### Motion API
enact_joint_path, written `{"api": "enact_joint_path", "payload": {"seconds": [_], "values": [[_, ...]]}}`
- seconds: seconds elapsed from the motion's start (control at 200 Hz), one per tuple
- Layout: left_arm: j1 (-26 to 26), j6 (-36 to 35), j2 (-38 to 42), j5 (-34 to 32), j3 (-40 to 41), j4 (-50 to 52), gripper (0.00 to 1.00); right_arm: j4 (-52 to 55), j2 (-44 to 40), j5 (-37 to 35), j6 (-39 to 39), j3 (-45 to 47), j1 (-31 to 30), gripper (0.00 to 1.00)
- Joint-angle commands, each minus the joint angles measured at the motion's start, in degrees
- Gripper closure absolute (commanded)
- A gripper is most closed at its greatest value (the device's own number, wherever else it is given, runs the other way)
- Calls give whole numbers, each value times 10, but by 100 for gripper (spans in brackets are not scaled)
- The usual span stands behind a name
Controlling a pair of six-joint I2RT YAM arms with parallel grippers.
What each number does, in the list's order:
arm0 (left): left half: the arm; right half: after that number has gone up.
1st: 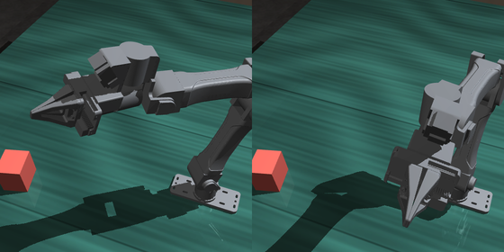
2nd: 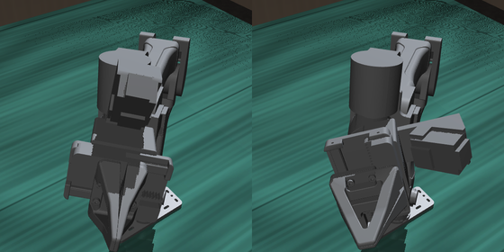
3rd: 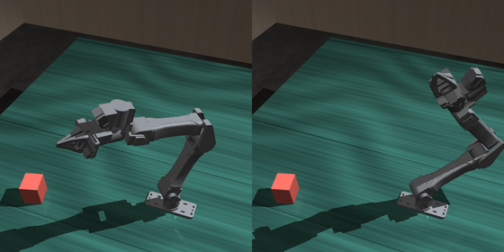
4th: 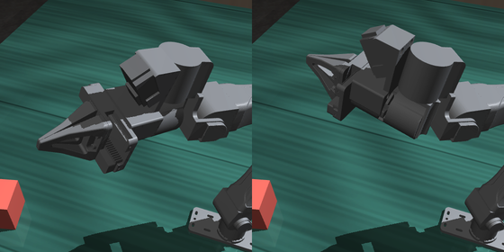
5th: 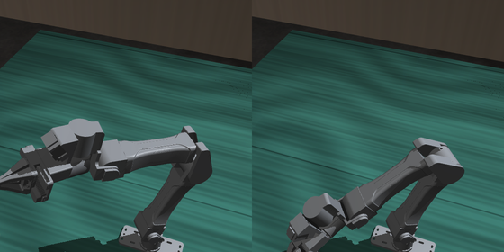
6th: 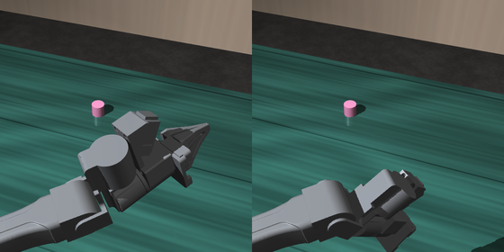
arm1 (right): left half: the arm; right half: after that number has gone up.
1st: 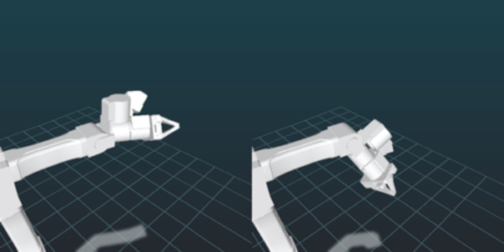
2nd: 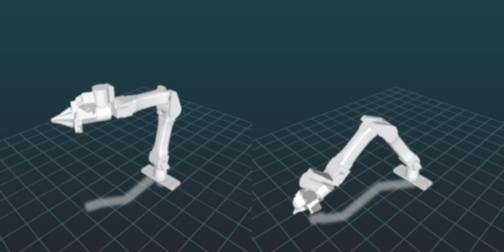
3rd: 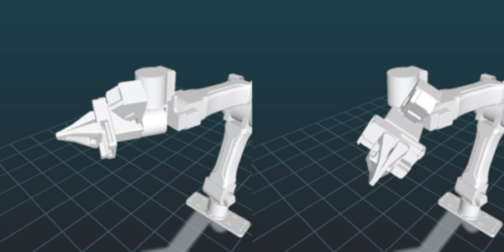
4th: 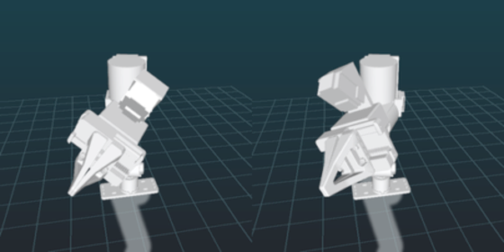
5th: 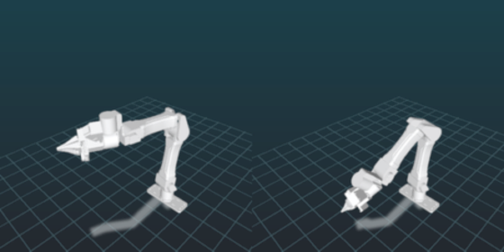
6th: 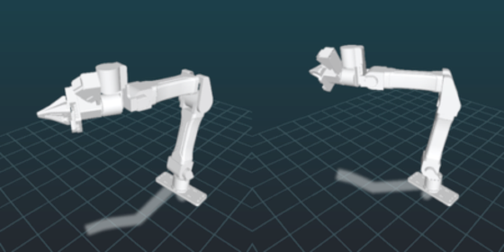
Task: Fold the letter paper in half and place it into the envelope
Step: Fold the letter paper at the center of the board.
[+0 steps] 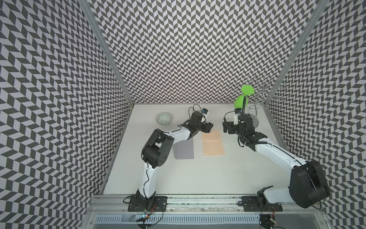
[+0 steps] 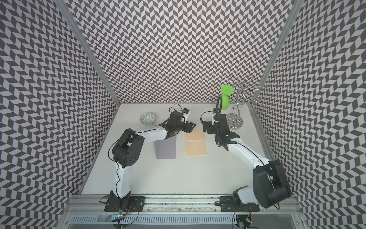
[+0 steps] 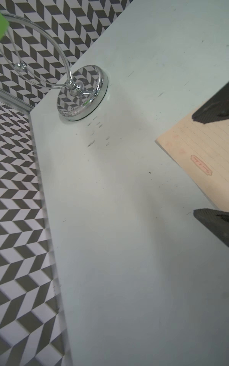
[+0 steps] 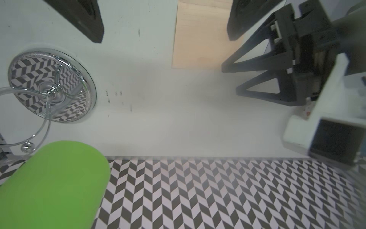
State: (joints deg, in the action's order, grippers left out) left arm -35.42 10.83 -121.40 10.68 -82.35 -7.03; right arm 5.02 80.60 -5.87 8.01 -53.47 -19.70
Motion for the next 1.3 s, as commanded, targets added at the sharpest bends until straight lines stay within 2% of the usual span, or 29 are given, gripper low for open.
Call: {"api": "enact_joint_path", "payload": {"seconds": [0.0,0.145,0.305,0.406,0.486,0.526,0.651,0.801,0.966,1.092,1.297], "values": [[-10,19,-25,19,-32,19,31,20,-21,38,-34,-2,-1,3],[-24,21,-59,16,-53,43,34,-23,-57,14,-41,36,1,12],[-28,21,-76,8,-52,58,38,26,-39,30,-64,14,0,22],[-28,18,-82,2,-54,68,41,61,-26,47,-101,6,-1,40],[-30,13,-92,-5,-64,86,42,73,-24,40,-131,10,-4,48],[-32,6,-98,-12,-73,96,43,76,-23,26,-152,14,-10,46],[-37,-14,-113,-24,-97,133,44,72,-32,-9,-234,39,-45,25],[-39,-30,-123,-26,-110,162,46,82,-40,-92,-319,76,-139,12],[-39,-43,-128,-26,-113,179,47,70,-60,-154,-379,142,-220,5],[-40,-50,-129,-22,-113,184,47,58,-67,-180,-395,176,-251,4],[-41,-59,-132,-17,-116,193,47,-16,-58,-271,-435,234,-284,4]]}}
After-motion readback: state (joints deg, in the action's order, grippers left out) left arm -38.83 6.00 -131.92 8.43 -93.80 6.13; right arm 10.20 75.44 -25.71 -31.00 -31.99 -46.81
